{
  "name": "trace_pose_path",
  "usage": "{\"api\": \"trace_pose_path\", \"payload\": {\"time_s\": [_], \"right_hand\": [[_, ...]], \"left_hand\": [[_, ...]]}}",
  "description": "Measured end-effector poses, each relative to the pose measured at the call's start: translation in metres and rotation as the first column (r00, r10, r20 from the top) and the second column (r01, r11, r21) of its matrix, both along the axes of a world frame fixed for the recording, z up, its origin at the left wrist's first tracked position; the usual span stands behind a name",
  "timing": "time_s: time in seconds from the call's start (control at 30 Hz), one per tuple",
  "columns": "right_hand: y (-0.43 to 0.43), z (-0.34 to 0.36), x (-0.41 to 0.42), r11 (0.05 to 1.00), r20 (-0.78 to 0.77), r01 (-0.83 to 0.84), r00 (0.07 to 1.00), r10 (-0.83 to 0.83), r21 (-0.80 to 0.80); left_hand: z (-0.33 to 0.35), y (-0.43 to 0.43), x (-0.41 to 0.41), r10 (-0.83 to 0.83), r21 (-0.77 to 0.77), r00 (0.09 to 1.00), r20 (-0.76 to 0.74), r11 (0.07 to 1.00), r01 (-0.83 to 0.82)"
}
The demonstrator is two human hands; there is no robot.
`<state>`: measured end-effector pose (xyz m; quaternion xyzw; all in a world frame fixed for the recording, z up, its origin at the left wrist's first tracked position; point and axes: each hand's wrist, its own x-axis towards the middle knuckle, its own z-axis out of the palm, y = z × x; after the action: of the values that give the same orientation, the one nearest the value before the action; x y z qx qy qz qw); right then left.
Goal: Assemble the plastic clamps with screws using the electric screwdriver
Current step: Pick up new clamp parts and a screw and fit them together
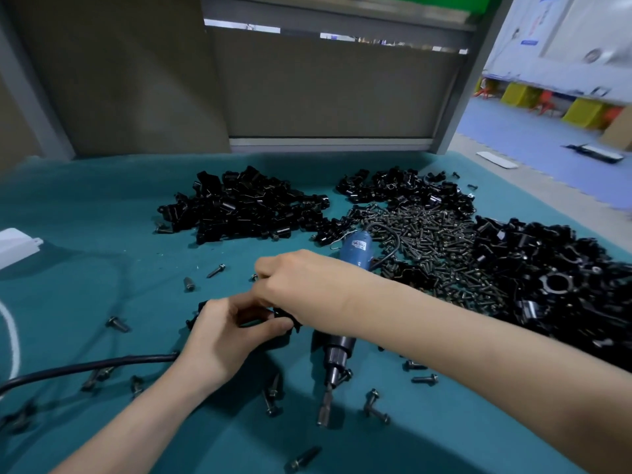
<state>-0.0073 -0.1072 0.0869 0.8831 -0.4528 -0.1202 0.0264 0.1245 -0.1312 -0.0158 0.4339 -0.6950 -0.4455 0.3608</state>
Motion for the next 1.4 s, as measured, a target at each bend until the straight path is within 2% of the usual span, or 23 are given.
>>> {"api": "trace_pose_path", "payload": {"time_s": [0.2,0.43,0.63,0.8,0.97,1.17,1.4], "right_hand": [[-0.001,0.0,-0.007,0.998,0.043,0.053,0.998,-0.052,-0.025],[-0.007,-0.003,-0.015,0.992,0.168,0.122,0.978,-0.127,0.039],[-0.017,0.0,-0.022,0.967,0.279,0.12,0.943,-0.182,0.226],[-0.021,-0.003,-0.024,0.971,0.379,0.12,0.905,-0.193,0.207],[-0.019,-0.002,-0.022,0.976,0.3,0.116,0.939,-0.168,0.183],[-0.011,-0.004,0.003,0.999,0.061,0.048,0.997,-0.049,0.017],[-0.014,-0.013,-0.016,0.981,0.221,0.192,0.957,-0.187,-0.003]], "left_hand": [[0.0,0.001,-0.002,0.017,0.055,0.998,-0.053,0.998,-0.014],[0.002,0.002,-0.001,0.012,0.086,0.992,-0.123,0.996,-0.002],[0.001,0.002,0.001,-0.06,0.066,0.984,-0.17,0.995,0.072],[-0.003,0.0,0.002,-0.048,0.08,0.984,-0.169,0.995,0.062],[-0.004,-0.001,0.002,-0.05,0.063,0.987,-0.155,0.996,0.06],[-0.007,-0.002,0.0,-0.03,0.033,0.994,-0.104,0.999,0.033],[-0.002,0.002,0.001,-0.061,-0.025,0.997,-0.055,0.998,0.06]]}}
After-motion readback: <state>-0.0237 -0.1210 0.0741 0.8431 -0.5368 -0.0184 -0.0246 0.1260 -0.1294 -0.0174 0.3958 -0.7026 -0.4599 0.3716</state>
